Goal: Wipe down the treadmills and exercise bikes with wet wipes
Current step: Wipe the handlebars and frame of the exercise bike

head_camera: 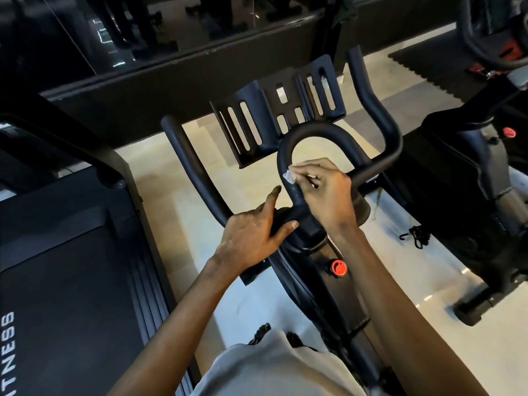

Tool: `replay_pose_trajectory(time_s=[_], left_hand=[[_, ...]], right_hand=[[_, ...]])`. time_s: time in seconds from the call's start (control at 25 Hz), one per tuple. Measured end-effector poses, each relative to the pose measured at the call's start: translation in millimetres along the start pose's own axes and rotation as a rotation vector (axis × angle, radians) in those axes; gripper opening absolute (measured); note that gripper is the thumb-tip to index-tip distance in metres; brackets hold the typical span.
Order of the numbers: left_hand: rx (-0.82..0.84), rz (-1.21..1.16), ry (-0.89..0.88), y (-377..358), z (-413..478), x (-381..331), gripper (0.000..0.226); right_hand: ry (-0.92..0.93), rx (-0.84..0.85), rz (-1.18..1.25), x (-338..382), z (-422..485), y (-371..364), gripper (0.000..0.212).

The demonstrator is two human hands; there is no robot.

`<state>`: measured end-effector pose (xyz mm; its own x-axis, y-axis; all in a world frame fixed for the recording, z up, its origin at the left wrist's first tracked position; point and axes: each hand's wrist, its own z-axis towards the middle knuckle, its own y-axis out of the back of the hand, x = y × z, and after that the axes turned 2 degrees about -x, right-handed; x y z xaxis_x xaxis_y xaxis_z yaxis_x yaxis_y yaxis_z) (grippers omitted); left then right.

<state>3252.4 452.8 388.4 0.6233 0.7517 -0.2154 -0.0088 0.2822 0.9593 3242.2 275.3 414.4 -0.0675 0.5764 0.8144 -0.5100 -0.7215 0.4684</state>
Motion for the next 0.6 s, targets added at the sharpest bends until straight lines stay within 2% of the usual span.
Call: replay_pose_trajectory(time_s=[0.12,0.2,0.28,0.36,0.48,0.6], left_hand=[[0.02,-0.05,0.033,3.0,7.6,-7.0,0.088],[0.021,-0.033,0.041,1.2,8.1,-11.6,0.088],[-0.004,0.001,0.06,-2.7,7.2,-13.5,0.087],[-0.029,0.015,0.088,-4.0,8.5,-16.6,0.088],[-0.027,-0.028,0.131,-3.8,8.0,-22.1,0.09],[0.016,-0.129,0.184,-0.7,17.2,-28.7,0.092]], right_hand=[[0.047,-0.077,-0.004,12.1,23.8,-11.7,0.018],[0.023,-0.029,-0.011,10.0,24.2,-5.2,0.015],[-0.006,0.089,-0.018,4.1,14.2,9.5,0.013],[0.026,0.161,-0.001,-1.5,15.8,16.8,0.013],[0.11,0.146,-0.038,0.7,38.9,7.9,0.012],[0.112,0.107,-0.009,1.7,53.4,0.5,0.011]])
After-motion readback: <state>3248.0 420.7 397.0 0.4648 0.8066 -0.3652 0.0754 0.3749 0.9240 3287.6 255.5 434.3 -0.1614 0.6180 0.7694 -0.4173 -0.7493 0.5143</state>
